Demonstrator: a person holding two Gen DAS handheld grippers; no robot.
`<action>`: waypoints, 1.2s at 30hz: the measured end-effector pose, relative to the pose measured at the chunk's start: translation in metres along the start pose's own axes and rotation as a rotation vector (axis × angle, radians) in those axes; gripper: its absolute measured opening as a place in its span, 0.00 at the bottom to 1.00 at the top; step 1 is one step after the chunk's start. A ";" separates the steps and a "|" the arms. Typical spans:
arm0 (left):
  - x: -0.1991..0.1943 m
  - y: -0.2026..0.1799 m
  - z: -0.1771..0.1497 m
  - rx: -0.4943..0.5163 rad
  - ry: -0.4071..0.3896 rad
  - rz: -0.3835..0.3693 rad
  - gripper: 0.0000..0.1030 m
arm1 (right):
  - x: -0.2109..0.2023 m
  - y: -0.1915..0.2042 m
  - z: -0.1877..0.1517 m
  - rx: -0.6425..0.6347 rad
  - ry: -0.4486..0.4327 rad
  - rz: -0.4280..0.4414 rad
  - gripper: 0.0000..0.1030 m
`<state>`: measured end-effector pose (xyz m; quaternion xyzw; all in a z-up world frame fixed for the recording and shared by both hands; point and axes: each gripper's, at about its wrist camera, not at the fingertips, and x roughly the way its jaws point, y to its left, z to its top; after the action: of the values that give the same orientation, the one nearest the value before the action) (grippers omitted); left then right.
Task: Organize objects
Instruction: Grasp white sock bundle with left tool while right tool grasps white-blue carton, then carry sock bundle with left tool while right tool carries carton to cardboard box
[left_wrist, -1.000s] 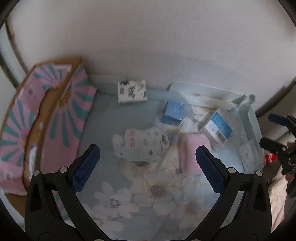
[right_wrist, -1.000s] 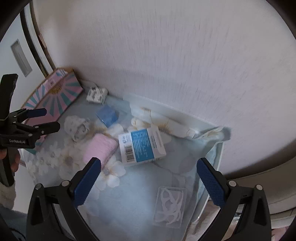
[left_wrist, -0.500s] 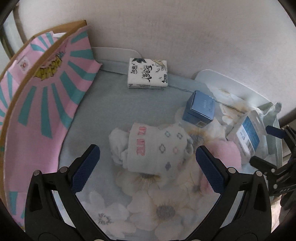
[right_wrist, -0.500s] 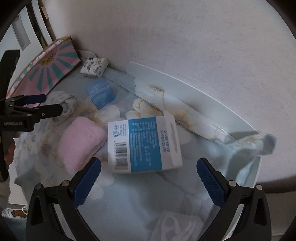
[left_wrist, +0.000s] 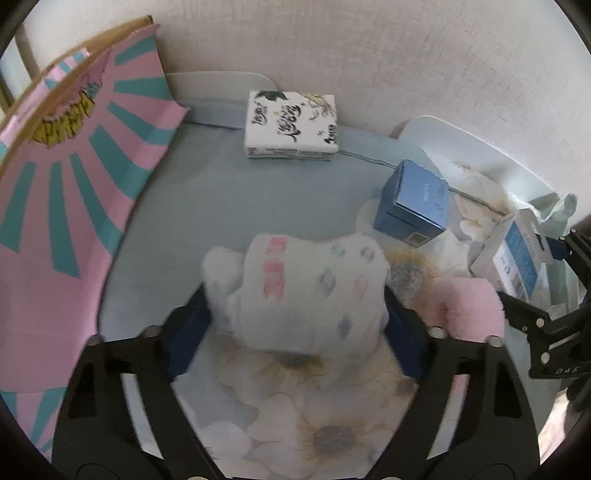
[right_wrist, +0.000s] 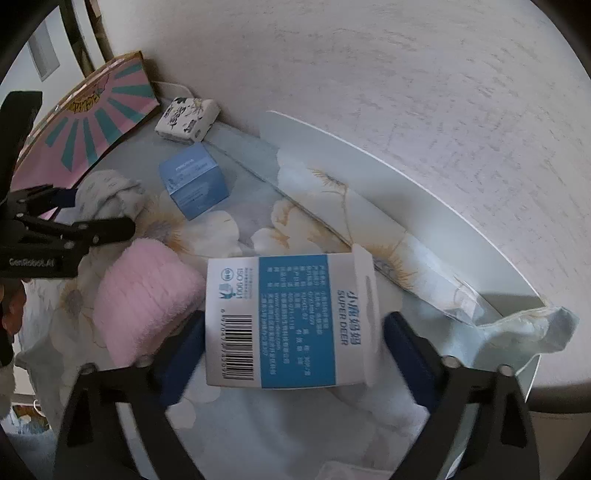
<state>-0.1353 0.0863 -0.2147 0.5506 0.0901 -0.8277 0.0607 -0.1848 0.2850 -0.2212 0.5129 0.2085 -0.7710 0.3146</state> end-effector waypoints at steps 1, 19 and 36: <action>-0.001 0.002 0.001 -0.002 0.002 -0.009 0.72 | 0.000 0.001 0.000 -0.003 0.000 -0.003 0.82; -0.059 0.009 0.004 0.016 -0.067 -0.076 0.64 | -0.048 -0.002 -0.009 0.042 -0.039 -0.030 0.81; -0.169 0.042 0.017 0.080 -0.191 -0.155 0.64 | -0.131 0.024 0.027 0.139 -0.137 -0.052 0.81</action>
<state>-0.0770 0.0421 -0.0560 0.4624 0.0932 -0.8816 -0.0173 -0.1499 0.2859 -0.0901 0.4739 0.1459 -0.8248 0.2717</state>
